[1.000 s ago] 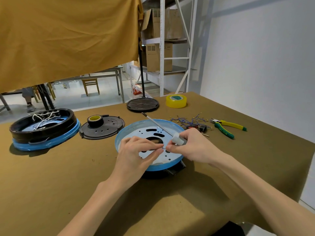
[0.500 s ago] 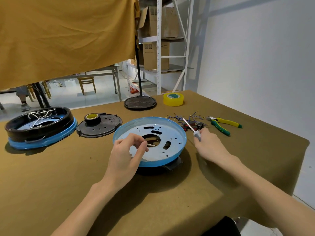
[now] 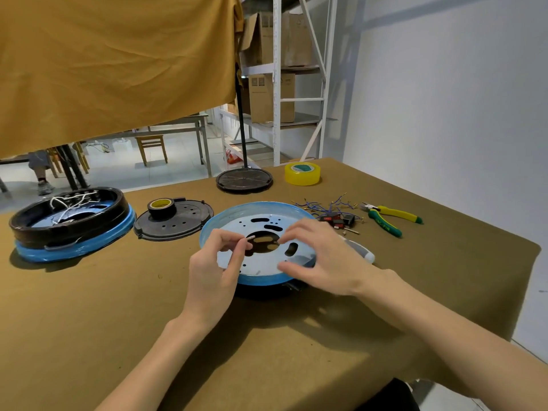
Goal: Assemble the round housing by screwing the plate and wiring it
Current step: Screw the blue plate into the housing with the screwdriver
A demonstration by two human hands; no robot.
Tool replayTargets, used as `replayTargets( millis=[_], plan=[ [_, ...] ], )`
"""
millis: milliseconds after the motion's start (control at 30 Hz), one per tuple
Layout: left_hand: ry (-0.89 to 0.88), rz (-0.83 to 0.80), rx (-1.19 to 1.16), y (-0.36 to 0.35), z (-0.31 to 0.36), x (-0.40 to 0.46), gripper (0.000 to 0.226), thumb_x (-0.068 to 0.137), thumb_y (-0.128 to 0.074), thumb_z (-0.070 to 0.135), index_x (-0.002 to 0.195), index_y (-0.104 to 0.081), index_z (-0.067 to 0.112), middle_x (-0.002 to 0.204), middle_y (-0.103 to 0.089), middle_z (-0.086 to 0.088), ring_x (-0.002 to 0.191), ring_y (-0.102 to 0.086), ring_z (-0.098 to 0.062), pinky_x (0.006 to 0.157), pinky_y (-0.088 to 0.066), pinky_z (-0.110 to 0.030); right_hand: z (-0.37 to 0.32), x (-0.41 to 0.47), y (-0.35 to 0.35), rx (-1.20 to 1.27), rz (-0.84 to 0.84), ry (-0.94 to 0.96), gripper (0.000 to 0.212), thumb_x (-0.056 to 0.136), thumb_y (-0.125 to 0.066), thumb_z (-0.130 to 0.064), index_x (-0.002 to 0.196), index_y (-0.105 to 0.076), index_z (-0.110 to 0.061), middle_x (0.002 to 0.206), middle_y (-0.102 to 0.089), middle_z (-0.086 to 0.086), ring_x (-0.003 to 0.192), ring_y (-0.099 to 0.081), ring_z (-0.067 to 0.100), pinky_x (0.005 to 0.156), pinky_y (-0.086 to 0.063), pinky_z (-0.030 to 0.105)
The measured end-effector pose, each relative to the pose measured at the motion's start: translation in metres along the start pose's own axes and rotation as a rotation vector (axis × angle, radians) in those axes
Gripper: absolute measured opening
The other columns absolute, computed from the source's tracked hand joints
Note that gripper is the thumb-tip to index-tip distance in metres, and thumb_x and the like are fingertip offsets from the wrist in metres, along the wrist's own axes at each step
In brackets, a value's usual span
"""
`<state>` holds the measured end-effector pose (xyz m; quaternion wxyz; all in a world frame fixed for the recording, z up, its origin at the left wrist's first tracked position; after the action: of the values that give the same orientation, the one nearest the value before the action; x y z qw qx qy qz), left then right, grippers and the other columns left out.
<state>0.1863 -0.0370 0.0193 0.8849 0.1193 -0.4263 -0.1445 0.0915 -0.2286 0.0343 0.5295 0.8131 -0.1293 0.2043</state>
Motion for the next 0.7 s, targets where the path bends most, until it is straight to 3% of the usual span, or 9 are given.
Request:
replayTargets(
  millis=[100,167,300,367,533,700],
  plan=[
    [0.064,0.070,-0.039,0.011,-0.004,0.000,0.006,0.098,-0.062,0.024,0.104,-0.063,0.025,0.097,-0.070,0.014,0.100,-0.067,-0.006,0.086,-0.051,-0.015,-0.014,0.012,-0.007,-0.061,-0.128,0.031,0.058,0.088,-0.053,-0.075,0.123,-0.069,-0.031,0.114,-0.059,-0.027,0.106,-0.050,-0.007,0.100,-0.028,0.013],
    [0.113,0.115,-0.060,0.019,-0.008,0.000,0.006,0.100,-0.062,0.022,0.105,-0.063,0.024,0.098,-0.071,0.012,0.100,-0.069,-0.008,0.086,-0.052,-0.018,-0.017,0.019,-0.010,-0.067,-0.202,0.010,0.066,0.086,-0.055,-0.079,0.129,-0.066,-0.031,0.121,-0.063,-0.022,0.106,-0.053,-0.004,0.094,-0.038,0.017],
    [0.278,0.226,-0.107,0.030,-0.020,-0.002,0.006,0.101,-0.061,0.022,0.106,-0.065,0.023,0.099,-0.072,0.011,0.100,-0.067,-0.002,0.086,-0.054,-0.021,-0.030,0.021,-0.029,-0.277,-0.308,0.129,0.054,0.090,-0.063,-0.067,0.129,-0.066,-0.031,0.127,-0.062,-0.009,0.113,-0.053,0.010,0.096,-0.044,0.029],
    [0.354,0.283,-0.156,0.033,-0.024,-0.003,0.006,0.101,-0.062,0.021,0.106,-0.066,0.022,0.098,-0.073,0.012,0.099,-0.067,-0.001,0.086,-0.054,-0.023,-0.035,0.022,-0.030,-0.253,-0.281,0.155,0.042,0.095,-0.063,-0.057,0.126,-0.071,-0.030,0.127,-0.064,-0.008,0.113,-0.055,0.011,0.095,-0.045,0.030],
    [0.459,0.355,-0.301,0.036,-0.028,-0.004,0.010,0.099,-0.065,0.016,0.107,-0.068,0.021,0.095,-0.076,0.013,0.094,-0.071,0.001,0.076,-0.054,-0.010,-0.029,0.025,-0.014,-0.069,-0.066,0.102,0.032,0.097,-0.066,-0.045,0.118,-0.076,-0.024,0.124,-0.071,-0.012,0.109,-0.063,0.005,0.095,-0.053,0.033],
    [0.592,0.282,-0.469,0.028,-0.034,-0.007,0.017,0.099,-0.064,0.015,0.113,-0.071,0.023,0.099,-0.079,0.008,0.095,-0.074,-0.005,0.083,-0.057,-0.024,-0.018,0.029,0.001,0.228,0.126,0.015,0.024,0.097,-0.071,-0.026,0.117,-0.077,-0.016,0.114,-0.074,-0.009,0.106,-0.066,0.008,0.090,-0.054,0.030]
  ],
)
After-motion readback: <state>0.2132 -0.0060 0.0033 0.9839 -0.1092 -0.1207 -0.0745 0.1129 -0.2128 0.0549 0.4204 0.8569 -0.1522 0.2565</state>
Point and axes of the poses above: each hand's wrist, its own x-axis towards the middle knuckle, its own y-axis out of the back of the hand, z = x × y, the point moved 5 cm from there along x, towards the middle knuckle
